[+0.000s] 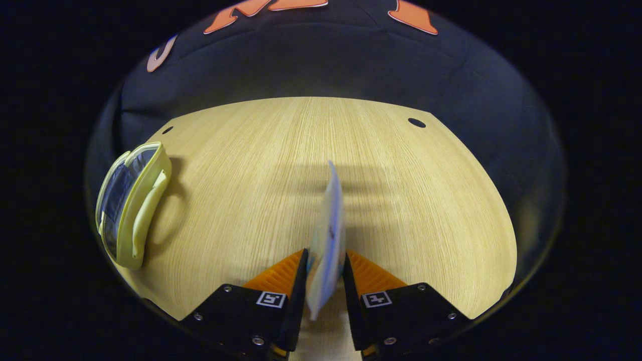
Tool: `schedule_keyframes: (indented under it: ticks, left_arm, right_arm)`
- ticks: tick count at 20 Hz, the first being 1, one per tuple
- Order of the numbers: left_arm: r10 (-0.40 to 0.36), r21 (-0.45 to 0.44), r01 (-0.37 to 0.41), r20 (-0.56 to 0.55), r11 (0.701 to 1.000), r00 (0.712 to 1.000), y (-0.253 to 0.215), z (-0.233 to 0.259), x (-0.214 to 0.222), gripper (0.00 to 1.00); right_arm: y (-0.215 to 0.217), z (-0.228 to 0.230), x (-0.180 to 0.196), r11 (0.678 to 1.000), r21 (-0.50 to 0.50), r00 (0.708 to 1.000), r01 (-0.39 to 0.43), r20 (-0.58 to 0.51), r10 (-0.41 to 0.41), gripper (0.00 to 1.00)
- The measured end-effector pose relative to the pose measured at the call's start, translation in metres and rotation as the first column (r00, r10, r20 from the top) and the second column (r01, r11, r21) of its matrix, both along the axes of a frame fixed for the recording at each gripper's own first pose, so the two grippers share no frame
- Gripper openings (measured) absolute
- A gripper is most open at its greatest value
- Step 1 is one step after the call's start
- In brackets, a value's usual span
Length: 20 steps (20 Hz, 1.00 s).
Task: First open the suitcase, pack the skin care products into it, and then close the suitcase.
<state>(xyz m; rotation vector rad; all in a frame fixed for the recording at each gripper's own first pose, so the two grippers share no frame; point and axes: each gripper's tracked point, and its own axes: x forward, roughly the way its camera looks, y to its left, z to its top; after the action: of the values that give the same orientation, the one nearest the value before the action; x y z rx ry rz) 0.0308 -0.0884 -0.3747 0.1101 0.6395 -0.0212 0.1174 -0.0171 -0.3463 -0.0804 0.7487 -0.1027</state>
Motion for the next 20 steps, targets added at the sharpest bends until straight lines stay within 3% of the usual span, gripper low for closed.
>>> schedule_keyframes:
  ticks: [3,6,8,13,14,15,20]
  left_arm:
    - [0.016,-0.025,-0.016,-0.003,1.0,1.0,0.024,0.013,0.005,0.49]
    - [0.023,-0.054,-0.028,-0.098,0.998,0.995,0.053,0.011,0.007,0.51]
    - [0.025,-0.08,-0.039,-0.167,0.996,0.986,0.069,0.006,0.011,0.5]
    - [-0.04,-0.08,0.011,-0.372,0.997,0.928,0.094,-0.015,0.014,0.49]
    - [-0.053,-0.067,0.029,-0.405,0.997,0.913,0.096,-0.018,0.017,0.5]
    - [-0.07,-0.053,0.052,-0.437,0.997,0.897,0.095,-0.02,0.016,0.5]
    - [-0.129,-0.058,0.115,-0.517,0.992,0.846,0.082,-0.04,0.027,0.5]
  right_arm:
    - [0.018,0.029,-0.013,0.999,0.05,1.0,-0.016,0.027,0.015,0.41]
    - [0.048,0.065,-0.028,0.99,0.132,0.997,-0.044,0.071,0.035,0.36]
    - [0.063,0.085,-0.042,0.986,0.159,0.995,-0.053,0.09,0.039,0.41]
    - [0.098,0.103,-0.082,0.973,0.227,0.994,-0.034,0.107,0.01,0.4]
    - [0.102,0.103,-0.092,0.971,0.237,0.995,-0.024,0.103,0.0,0.45]
    - [0.103,0.102,-0.102,0.97,0.244,0.995,-0.011,0.102,-0.015,0.4]
    - [0.093,0.085,-0.146,0.963,0.255,0.993,0.087,0.054,-0.104,0.4]
